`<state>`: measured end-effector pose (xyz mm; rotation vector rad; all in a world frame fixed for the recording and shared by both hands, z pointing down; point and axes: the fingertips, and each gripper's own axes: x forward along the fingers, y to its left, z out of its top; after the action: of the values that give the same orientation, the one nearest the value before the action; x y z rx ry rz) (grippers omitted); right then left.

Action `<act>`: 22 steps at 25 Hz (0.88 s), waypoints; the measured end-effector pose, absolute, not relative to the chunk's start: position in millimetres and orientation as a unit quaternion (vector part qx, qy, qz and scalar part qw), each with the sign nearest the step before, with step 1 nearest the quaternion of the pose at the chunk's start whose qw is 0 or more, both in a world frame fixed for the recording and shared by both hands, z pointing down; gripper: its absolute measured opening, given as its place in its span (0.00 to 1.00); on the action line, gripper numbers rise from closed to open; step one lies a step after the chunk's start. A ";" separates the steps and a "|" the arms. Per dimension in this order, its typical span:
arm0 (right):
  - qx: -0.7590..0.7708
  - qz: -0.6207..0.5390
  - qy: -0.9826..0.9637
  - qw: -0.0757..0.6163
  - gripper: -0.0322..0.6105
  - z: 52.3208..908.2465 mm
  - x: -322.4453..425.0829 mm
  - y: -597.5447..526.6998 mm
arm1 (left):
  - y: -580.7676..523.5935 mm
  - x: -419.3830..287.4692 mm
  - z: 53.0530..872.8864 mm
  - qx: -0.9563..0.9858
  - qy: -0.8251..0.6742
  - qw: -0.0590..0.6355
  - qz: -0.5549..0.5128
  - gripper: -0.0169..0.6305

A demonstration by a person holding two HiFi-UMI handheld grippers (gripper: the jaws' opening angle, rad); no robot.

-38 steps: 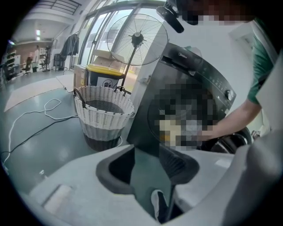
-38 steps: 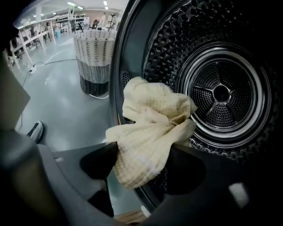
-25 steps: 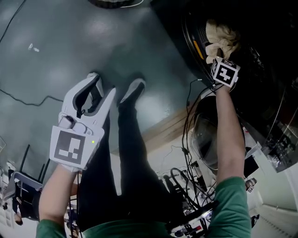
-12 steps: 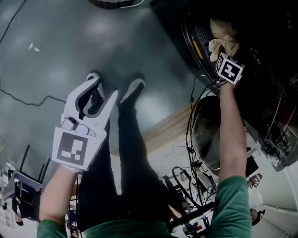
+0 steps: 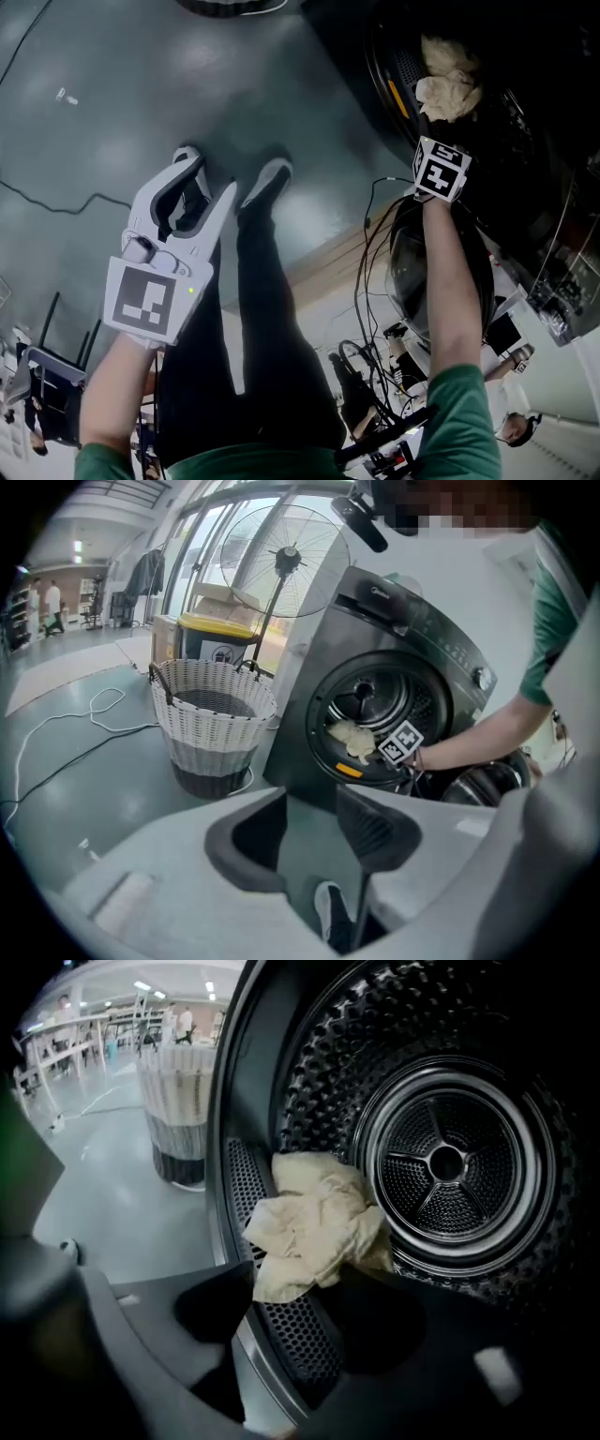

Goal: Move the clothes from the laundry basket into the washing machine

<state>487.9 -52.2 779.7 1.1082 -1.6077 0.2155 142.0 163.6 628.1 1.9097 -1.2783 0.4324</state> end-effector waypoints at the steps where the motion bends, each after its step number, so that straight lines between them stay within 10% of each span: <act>1: 0.464 0.086 -0.677 0.565 0.46 786.0 487.8 -52.9 | 164.6 142.7 628.8 0.751 -0.503 0.392 0.171 0.28; 10: 0.496 0.073 -0.646 0.576 0.20 791.7 498.7 -119.8 | 167.6 136.3 635.6 0.744 -0.509 0.398 0.171 0.27; 22: 0.485 0.103 -0.646 0.580 0.45 786.5 492.8 -114.8 | 159.6 138.2 621.0 0.747 -0.511 0.390 0.167 0.27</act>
<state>492.8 -114.8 786.5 1.1342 -1.5110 0.2401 138.2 159.6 621.0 1.8990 -1.2998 0.4253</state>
